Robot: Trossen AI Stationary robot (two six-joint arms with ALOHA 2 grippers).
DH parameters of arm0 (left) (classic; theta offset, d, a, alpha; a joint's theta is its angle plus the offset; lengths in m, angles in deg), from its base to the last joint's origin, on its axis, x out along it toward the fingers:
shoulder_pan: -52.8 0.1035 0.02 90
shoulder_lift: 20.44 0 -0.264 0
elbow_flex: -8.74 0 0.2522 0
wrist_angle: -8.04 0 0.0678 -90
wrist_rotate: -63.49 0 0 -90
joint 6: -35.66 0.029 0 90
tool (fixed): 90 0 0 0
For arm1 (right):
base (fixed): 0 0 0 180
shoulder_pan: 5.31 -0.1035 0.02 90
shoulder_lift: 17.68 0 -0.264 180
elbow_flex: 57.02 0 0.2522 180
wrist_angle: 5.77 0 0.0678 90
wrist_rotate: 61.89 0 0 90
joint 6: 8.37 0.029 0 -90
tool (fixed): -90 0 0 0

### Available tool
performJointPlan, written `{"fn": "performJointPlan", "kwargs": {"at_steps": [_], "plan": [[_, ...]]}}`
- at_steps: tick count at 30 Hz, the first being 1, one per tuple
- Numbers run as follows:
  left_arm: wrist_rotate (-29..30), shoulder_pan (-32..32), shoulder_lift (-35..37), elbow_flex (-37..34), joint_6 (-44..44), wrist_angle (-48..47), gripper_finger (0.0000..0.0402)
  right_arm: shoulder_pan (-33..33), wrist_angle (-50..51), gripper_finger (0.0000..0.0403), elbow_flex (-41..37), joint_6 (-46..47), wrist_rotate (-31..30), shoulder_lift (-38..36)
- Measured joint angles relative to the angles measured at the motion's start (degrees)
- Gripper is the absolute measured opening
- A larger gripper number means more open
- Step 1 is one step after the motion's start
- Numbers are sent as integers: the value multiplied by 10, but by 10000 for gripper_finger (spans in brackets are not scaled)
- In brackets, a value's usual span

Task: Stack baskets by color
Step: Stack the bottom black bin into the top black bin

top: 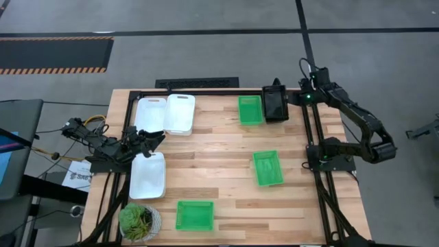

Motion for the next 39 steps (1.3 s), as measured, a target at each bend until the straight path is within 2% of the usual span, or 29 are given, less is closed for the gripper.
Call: {"fn": "performJointPlan", "kwargs": {"at_steps": [10,18,31,39], "plan": [[-1,0,0,0,-1,0,249,-47,41,0,26,15,-87,-1],[-2,0,0,0,-1,0,249,-51,66,0,28,11,-86,14],[-3,0,0,0,1,0,249,-58,42,3,28,11,-70,86],[-2,0,0,0,5,0,249,-64,43,47,29,9,-96,125]]}}
